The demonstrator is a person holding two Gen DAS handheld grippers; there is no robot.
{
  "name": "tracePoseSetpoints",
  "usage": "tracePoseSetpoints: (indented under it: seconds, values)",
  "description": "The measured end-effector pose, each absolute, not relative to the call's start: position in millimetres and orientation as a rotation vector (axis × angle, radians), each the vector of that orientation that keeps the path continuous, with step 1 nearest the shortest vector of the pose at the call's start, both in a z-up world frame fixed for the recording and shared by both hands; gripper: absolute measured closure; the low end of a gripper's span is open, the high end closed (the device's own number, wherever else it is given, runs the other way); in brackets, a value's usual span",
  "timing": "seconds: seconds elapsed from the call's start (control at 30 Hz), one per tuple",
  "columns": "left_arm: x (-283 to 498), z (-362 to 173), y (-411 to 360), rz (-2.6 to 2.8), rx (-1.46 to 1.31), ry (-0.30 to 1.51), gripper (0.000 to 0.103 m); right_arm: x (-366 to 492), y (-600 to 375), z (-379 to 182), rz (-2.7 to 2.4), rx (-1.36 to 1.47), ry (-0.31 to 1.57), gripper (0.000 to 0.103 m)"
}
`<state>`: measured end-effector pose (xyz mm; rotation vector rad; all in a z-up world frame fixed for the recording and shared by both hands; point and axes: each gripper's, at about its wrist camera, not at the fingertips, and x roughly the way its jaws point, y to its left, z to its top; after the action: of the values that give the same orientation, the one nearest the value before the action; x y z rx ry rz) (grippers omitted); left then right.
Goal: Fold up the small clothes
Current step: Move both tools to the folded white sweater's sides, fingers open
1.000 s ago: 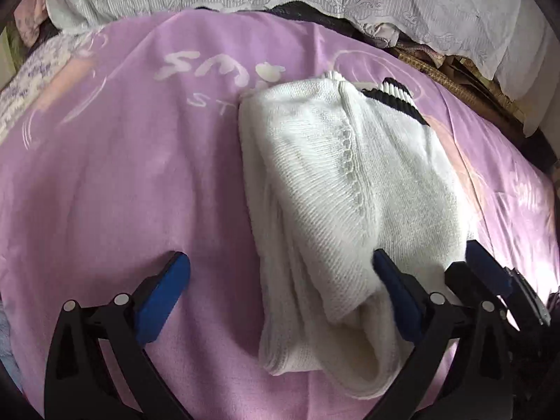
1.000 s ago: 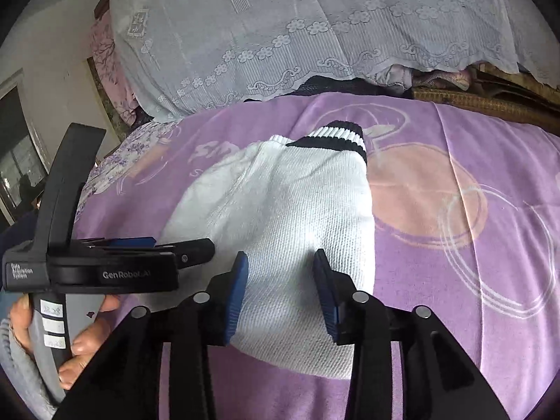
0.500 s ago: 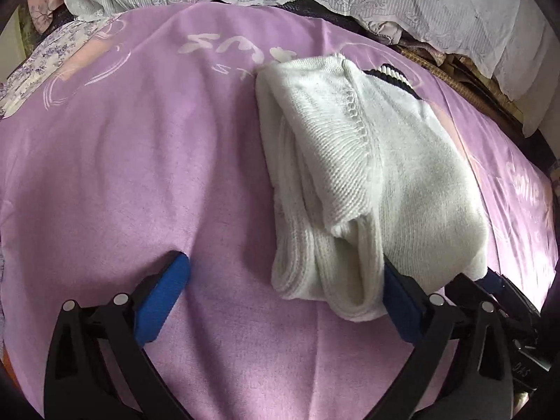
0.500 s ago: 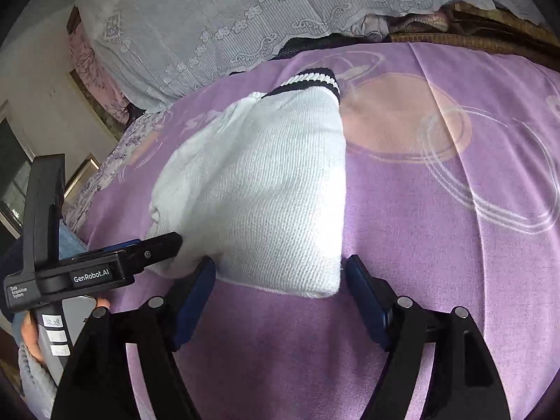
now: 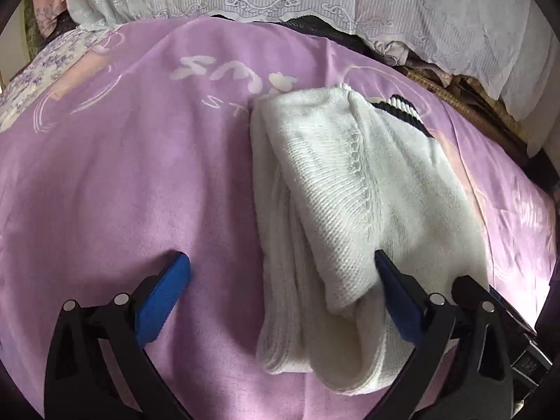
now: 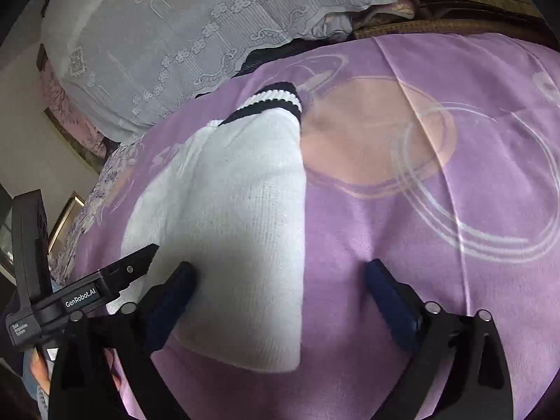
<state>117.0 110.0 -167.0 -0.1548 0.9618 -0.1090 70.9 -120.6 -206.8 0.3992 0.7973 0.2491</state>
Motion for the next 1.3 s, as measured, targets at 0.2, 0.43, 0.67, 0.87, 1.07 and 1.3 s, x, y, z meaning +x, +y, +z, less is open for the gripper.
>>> tracePoseSetpoints:
  seconds: [0.2, 0.43, 0.67, 0.87, 1.07, 1.3]
  values:
    - [99.9, -159.5, 103.9, -0.079, -0.095, 0.924, 0.004, 65.4, -122.8, -208.1, 0.262, 0.426, 0.771, 0.004]
    - [94.0, -153.0, 95.8, -0.058, -0.042, 0.886, 0.005, 62.8, -124.7, -207.4, 0.272, 0.447, 0.764, 0.003]
    - [85.5, -144.6, 91.4, -0.075, -0.038, 0.849, 0.005, 60.7, -126.5, -207.2, 0.277, 0.459, 0.761, 0.003]
    - [84.0, -142.5, 87.2, -0.071, -0.022, 0.837, 0.005, 59.2, -128.2, -205.9, 0.276, 0.472, 0.753, 0.004]
    - [104.7, -132.2, 93.0, -0.107, -0.081, 0.862, 0.005, 70.4, -130.4, -186.7, 0.296, 0.482, 0.718, 0.004]
    - [146.7, -175.3, 113.9, -0.284, -0.327, 1.047, 0.004, 121.9, -141.7, -207.2, 0.368, 0.617, 0.818, 0.003]
